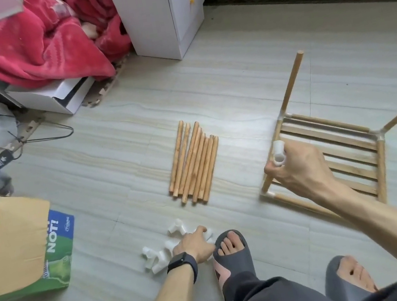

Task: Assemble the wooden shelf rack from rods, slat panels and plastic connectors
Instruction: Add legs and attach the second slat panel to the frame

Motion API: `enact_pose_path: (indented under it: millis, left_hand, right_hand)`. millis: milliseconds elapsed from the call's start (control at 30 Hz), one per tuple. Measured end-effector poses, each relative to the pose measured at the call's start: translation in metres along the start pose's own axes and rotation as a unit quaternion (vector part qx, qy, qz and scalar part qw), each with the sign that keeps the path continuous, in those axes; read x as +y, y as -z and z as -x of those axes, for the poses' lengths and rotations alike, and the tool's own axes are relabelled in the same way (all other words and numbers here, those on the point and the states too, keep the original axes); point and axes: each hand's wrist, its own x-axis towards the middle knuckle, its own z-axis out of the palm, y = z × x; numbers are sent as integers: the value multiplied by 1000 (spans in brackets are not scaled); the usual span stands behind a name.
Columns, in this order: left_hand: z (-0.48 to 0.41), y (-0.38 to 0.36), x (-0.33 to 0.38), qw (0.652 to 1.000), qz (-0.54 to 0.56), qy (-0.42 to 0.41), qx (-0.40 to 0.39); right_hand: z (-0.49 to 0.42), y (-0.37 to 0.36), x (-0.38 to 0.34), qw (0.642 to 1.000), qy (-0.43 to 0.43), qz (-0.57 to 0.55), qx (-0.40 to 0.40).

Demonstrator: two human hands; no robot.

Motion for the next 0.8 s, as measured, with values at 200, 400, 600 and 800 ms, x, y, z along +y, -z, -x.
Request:
enact_pose_path:
  millis: [200, 400, 600, 800]
  left_hand:
    - [-20, -6, 3, 1000, 14, 15, 4]
    - [-16, -2, -1, 998, -6, 18, 56]
    - [0, 47, 40, 977, 135, -70, 152]
    - [38, 149, 168, 888, 265, -297, 229]
  right_hand:
    - [8, 26, 22, 980, 92, 104, -140]
    - [28, 65, 33, 938, 179, 172, -243]
    - [82, 76, 60, 963, 103, 206, -140]
    - [118, 78, 100, 985, -22, 167, -41]
